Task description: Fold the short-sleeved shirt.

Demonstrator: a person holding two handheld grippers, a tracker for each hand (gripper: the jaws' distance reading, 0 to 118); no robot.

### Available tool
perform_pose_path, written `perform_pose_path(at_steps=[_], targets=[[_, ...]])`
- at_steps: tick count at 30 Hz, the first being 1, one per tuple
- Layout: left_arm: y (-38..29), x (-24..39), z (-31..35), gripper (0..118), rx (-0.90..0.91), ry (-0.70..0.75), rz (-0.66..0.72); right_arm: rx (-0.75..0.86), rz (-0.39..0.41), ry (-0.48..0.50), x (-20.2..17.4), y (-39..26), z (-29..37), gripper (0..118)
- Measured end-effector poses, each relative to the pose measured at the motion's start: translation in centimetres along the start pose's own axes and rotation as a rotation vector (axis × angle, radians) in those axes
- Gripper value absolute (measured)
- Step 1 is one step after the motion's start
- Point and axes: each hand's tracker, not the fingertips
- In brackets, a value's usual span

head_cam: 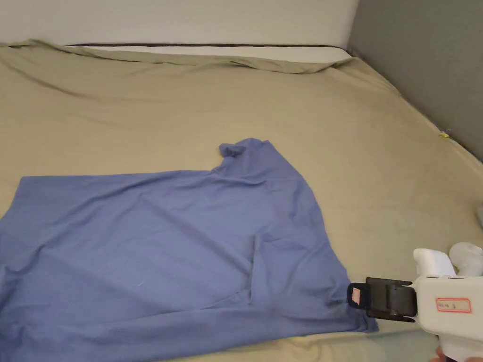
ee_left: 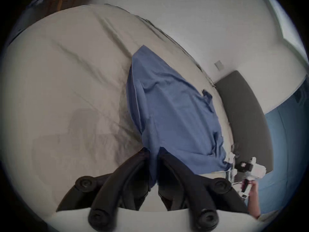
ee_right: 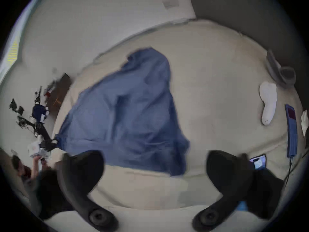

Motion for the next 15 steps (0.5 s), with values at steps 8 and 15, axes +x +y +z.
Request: perform_pose_path(at_steps=[8,15], targets=[[0.0,-0.8,1.1,7,0.039,-0.07,0.142,-0.096,0.023,-0.053,3.7,-0.6,-4.9,115],[-0.8,-0.9,0.3,7,0.042,-0.09,0.189,-0.059,0.081,-0.074,1.7,-1.2,-3.6,16]])
